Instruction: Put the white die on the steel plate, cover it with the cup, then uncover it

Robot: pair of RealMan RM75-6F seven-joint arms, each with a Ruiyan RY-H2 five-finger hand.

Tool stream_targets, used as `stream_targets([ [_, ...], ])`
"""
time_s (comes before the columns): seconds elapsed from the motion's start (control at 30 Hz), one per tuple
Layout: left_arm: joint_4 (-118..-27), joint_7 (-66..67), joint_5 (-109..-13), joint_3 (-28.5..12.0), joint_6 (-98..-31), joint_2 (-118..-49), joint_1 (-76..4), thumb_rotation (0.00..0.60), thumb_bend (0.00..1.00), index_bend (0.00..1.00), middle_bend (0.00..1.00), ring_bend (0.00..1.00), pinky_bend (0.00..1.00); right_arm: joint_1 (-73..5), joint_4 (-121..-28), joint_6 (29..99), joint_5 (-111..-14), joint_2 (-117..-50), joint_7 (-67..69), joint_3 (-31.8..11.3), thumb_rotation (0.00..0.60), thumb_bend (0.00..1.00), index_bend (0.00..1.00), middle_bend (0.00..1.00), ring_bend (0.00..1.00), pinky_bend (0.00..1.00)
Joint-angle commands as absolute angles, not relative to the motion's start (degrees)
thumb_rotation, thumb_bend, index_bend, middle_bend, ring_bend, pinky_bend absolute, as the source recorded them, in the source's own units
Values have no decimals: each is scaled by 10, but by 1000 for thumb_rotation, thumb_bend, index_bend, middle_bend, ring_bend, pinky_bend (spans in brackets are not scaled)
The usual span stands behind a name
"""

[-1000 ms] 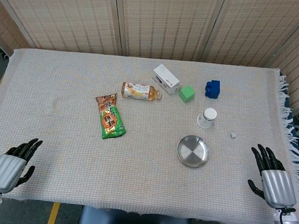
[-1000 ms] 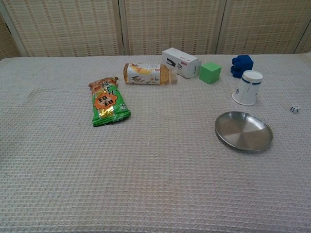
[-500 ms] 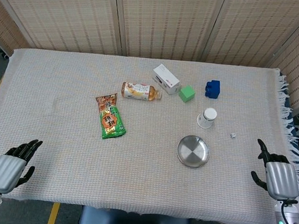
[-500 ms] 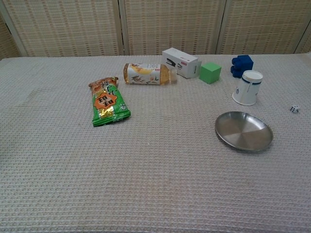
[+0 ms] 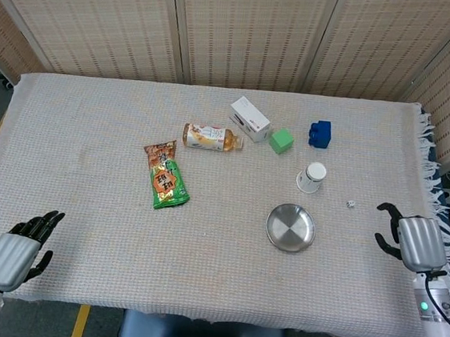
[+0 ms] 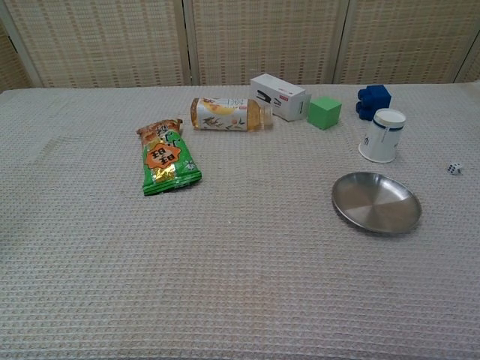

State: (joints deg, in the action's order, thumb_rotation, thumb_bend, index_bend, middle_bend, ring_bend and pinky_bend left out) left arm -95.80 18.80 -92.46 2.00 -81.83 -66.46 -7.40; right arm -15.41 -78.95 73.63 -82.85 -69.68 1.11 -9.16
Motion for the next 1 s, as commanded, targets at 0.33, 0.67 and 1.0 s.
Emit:
stream_targets([
  [0.33, -959, 188, -925, 21, -820, -664, -73, 600, 450, 71, 99, 189, 359, -233, -655, 567, -769, -722, 169, -106, 600, 211, 255, 824, 882, 740],
  [0.67, -960, 188, -924, 21, -817, -664, -74, 600, 451, 71, 99, 189, 359, -268, -531, 512, -761, -794, 223, -101, 600, 305, 362, 840, 901, 760],
  [1.0, -960, 190, -923, 21, -816, -664, -74, 600, 451, 71, 100, 189, 359, -291, -442, 454, -759, -843, 283, -92, 600, 306, 360, 840, 902, 762],
])
